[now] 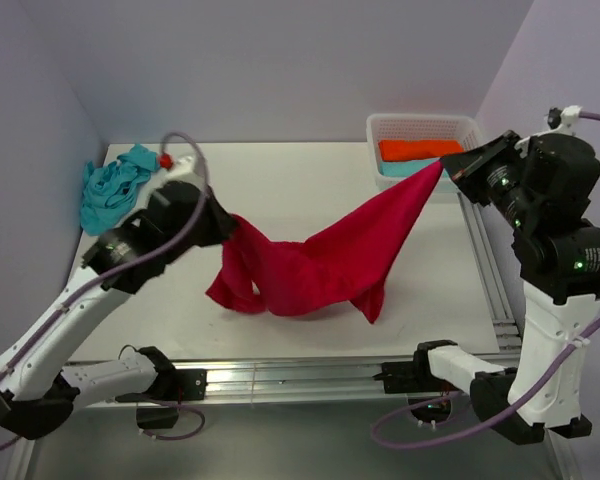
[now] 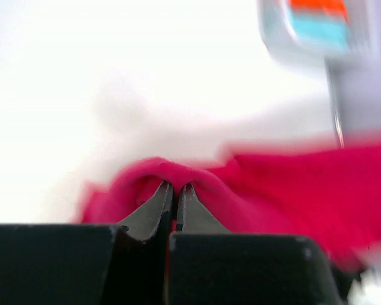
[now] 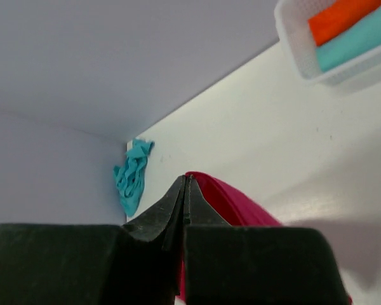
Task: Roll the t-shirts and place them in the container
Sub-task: Flatten the tshirt
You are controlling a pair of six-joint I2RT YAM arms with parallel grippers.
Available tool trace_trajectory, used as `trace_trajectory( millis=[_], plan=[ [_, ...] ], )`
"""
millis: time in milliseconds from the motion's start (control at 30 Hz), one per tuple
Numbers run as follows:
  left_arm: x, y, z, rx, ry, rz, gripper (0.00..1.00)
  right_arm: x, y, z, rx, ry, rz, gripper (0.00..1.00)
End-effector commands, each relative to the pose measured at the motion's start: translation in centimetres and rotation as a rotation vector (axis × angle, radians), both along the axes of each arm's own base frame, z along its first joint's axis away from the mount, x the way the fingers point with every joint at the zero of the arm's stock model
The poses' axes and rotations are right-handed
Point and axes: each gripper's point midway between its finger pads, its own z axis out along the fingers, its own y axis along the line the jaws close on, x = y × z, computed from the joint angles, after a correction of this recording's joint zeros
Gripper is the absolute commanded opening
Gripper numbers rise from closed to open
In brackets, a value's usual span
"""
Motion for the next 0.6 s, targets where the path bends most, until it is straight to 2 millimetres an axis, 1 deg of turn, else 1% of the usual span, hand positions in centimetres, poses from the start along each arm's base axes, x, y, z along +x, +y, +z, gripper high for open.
trace_trajectory(
  millis=[0,33,67,100,133,167,200,233,267,300,333,367,400,433,500,533,567],
  plan=[
    [4.3,5.3,-1.4,0.113,0.046,0.093,0.00,3.7,-1.9,-1.9,-0.076,0.106,-0.071,0.00],
    [6.2,8.2,-2.4,0.131,0.088,0.171,0.00,4.4,-2.1,-2.2,-0.078,0.115,-0.071,0.00],
    [7.0,9.0,-2.9,0.136,0.126,0.185,0.00,5.1,-2.5,-3.0,-0.075,0.145,-0.081,0.00],
    [8.0,9.7,-5.3,0.168,0.206,0.196,0.00,6.0,-2.7,-4.4,-0.080,0.191,-0.086,0.00],
    [8.6,11.3,-6.9,0.165,0.260,0.235,0.00,6.4,-2.7,-5.3,-0.085,0.218,-0.084,0.00],
    [8.8,11.0,-8.0,0.128,0.303,0.202,0.00,6.7,-2.6,-7.8,-0.090,0.285,-0.073,0.00],
    [9.7,11.8,-9.0,0.109,0.313,0.225,0.00,6.9,-2.5,-9.0,-0.093,0.308,-0.063,0.00],
    [9.3,11.9,-10.7,0.107,0.356,0.222,0.00,6.8,-2.4,-12.7,-0.097,0.396,-0.055,0.00],
    [9.3,12.0,-11.6,0.102,0.376,0.226,0.00,6.1,-2.3,-13.6,-0.093,0.398,-0.054,0.00],
    [9.6,11.7,-12.4,0.094,0.391,0.212,0.00,6.4,-2.4,-14.5,-0.090,0.389,-0.057,0.00],
    [9.4,11.6,-13.5,0.095,0.415,0.204,0.00,5.9,-2.5,-17.8,-0.094,0.458,-0.062,0.00],
    [9.5,11.5,-14.0,0.096,0.422,0.198,0.00,5.6,-2.6,-18.6,-0.098,0.463,-0.068,0.00],
    [9.7,11.4,-14.8,0.099,0.443,0.196,0.01,5.7,-2.7,-19.4,-0.098,0.466,-0.073,0.00],
    [10.2,11.3,-14.6,0.092,0.434,0.190,0.01,5.4,-2.8,-21.2,-0.103,0.508,-0.076,0.00],
    [11.2,11.1,-14.6,0.085,0.434,0.182,0.02,5.6,-2.9,-22.4,-0.105,0.523,-0.084,0.00],
    [12.2,10.8,-13.5,0.079,0.398,0.169,0.02,5.5,-3.3,-23.3,-0.118,0.543,-0.103,0.00],
    [12.9,10.7,-13.6,0.078,0.400,0.161,0.01,5.7,-3.4,-23.7,-0.119,0.550,-0.106,0.00]
  ],
)
